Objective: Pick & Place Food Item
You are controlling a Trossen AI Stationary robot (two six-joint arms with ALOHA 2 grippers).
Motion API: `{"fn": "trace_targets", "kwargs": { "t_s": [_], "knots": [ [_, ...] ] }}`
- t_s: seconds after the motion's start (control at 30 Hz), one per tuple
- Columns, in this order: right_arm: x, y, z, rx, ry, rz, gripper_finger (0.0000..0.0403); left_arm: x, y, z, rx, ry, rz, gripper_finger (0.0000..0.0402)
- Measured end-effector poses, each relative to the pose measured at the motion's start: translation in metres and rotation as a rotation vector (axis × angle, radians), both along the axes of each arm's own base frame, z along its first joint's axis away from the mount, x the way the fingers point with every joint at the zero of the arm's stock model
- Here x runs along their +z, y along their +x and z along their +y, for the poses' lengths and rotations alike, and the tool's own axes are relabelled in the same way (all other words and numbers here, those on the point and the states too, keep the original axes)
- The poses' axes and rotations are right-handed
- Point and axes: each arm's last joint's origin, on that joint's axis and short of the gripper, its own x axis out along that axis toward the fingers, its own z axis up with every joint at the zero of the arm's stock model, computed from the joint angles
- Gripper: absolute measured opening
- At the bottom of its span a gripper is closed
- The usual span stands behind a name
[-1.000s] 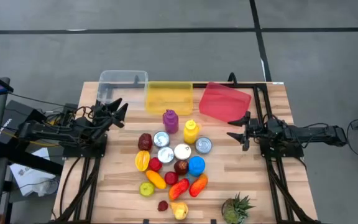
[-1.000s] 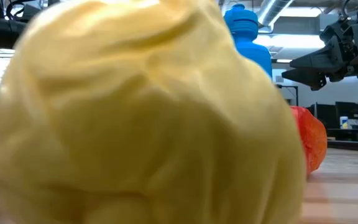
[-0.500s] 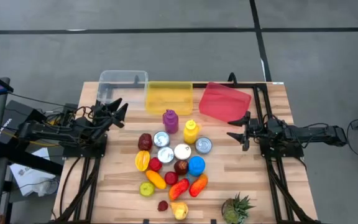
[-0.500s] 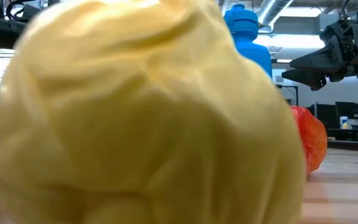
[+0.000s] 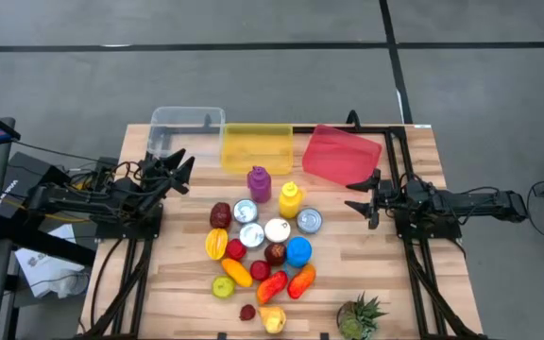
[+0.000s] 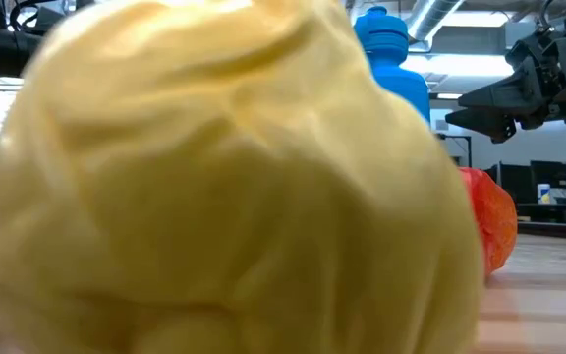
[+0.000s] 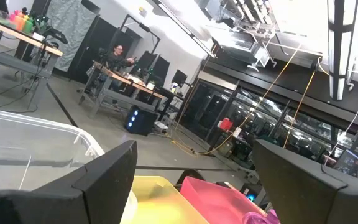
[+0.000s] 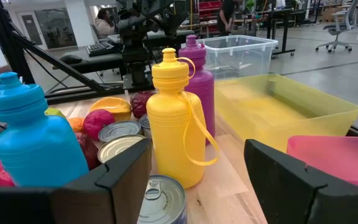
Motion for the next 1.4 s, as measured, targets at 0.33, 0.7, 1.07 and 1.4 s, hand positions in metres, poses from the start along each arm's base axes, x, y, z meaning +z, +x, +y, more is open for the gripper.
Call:
{"fn": "trace_targets", "kwargs": {
  "t_s": [0.33,0.7,1.07,1.4],
  "knots": [
    [0.000,0.000,0.000,0.000,0.000,0.001,0.0249,0.000,0.000,0.000,0.000,0.000,0.001,0.0315],
    [0.000,0.000,0.000,0.000,0.000,0.000,0.0249,0.000,0.000,0.000,0.000,0.000,0.000,0.0315],
    [0.000,0.000,0.000,0.000,0.000,0.000,0.0249,0.000,0.000,0.000,0.000,0.000,0.000,0.0315],
    [0.000,0.000,0.000,0.000,0.000,0.000,0.0249,-0.006,0.012,-0.012,-0.455,0.226,0.147,0.0315]
  ]
}}
